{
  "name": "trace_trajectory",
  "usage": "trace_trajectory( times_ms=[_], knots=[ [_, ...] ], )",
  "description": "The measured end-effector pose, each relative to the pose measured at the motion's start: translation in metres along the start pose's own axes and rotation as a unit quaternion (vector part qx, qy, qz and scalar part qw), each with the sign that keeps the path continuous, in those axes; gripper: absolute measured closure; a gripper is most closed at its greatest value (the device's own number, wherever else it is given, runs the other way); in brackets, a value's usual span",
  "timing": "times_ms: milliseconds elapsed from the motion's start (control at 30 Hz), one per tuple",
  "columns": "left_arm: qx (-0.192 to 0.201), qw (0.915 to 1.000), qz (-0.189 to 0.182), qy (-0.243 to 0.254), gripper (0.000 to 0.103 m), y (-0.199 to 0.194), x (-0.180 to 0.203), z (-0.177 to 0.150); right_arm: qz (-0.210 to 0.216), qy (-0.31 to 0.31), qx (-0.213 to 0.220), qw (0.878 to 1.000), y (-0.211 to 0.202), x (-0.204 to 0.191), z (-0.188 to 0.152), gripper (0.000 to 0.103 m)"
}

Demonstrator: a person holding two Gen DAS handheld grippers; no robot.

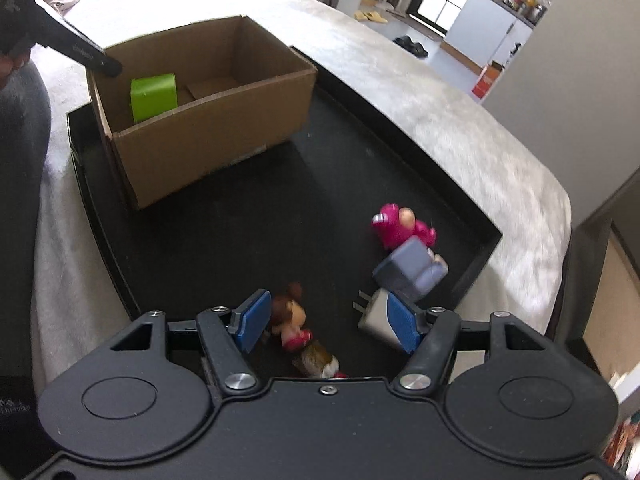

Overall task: Organize rigid objects
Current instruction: 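Move the right gripper to the small doll figure and close on it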

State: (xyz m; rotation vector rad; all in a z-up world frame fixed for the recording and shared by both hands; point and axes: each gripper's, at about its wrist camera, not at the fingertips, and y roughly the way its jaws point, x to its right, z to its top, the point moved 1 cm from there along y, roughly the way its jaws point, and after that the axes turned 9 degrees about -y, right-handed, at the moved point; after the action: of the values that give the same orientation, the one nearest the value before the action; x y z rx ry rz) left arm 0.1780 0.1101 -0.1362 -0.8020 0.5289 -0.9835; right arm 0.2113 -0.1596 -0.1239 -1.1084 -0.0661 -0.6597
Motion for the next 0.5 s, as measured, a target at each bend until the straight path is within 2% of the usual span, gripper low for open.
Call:
trace_trajectory(
  times_ms=[333,500],
  knots=[
    [0.001,1.0,0.003,0.004,0.09,-0.001,0.002,-0.001,0.028,0.019,-0.041,0.999,0.019,-0.006,-0.032,0.044],
    [0.002,1.0,0.004,0.004,0.09,-0.001,0.003,-0.001,0.035,0.025,-0.055,0.998,0.031,-0.005,-0.04,0.055]
  ],
)
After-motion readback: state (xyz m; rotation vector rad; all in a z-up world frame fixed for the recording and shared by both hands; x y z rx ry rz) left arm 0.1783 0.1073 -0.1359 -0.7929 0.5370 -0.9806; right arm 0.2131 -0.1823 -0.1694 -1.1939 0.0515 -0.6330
